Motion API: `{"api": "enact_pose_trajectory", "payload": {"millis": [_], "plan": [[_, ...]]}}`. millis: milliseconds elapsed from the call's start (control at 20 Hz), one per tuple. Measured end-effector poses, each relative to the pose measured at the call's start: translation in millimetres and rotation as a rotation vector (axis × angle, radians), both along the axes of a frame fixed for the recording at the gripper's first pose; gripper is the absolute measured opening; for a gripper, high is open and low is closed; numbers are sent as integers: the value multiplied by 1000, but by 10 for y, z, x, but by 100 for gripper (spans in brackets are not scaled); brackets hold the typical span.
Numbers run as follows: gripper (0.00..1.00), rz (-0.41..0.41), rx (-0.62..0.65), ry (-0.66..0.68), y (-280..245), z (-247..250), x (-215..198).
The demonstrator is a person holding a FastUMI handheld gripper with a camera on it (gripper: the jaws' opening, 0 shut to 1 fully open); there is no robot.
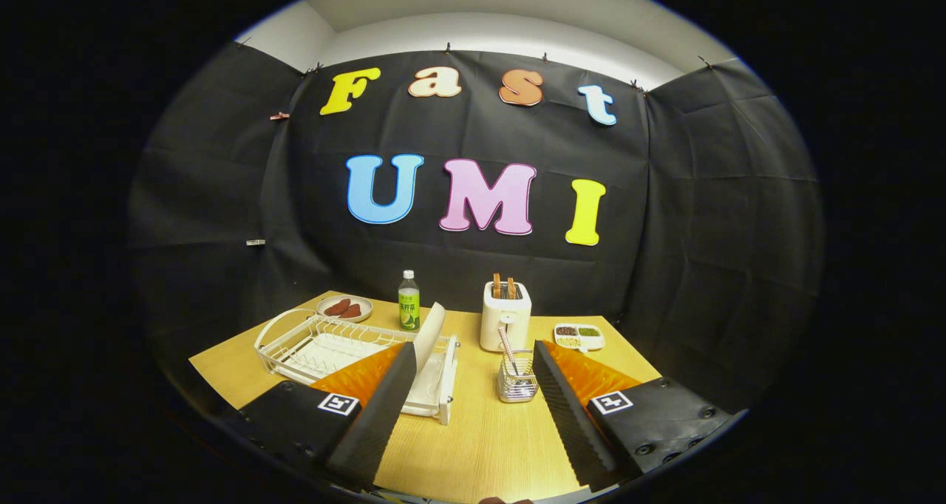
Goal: Take the plate from the dish rack, then take the spoon from the basket and place it into the plate.
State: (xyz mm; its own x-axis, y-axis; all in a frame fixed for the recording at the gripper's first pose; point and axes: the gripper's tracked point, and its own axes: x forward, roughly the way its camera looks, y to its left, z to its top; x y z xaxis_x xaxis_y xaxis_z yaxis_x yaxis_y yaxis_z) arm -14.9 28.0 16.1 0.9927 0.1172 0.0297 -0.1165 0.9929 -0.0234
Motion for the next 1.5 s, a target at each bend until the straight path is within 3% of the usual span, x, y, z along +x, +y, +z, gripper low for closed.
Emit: {"api": "enact_pose_trajectory", "payload": {"millis": [450, 850, 1250, 1500], "plan": [[98, 62, -17, 77, 163, -84, 354], [98, 95, -32, 89, 450, 183, 1064], [98, 145, -87, 299, 755, -230, 1885], [98, 99, -32, 571, 810, -737, 2218]]}}
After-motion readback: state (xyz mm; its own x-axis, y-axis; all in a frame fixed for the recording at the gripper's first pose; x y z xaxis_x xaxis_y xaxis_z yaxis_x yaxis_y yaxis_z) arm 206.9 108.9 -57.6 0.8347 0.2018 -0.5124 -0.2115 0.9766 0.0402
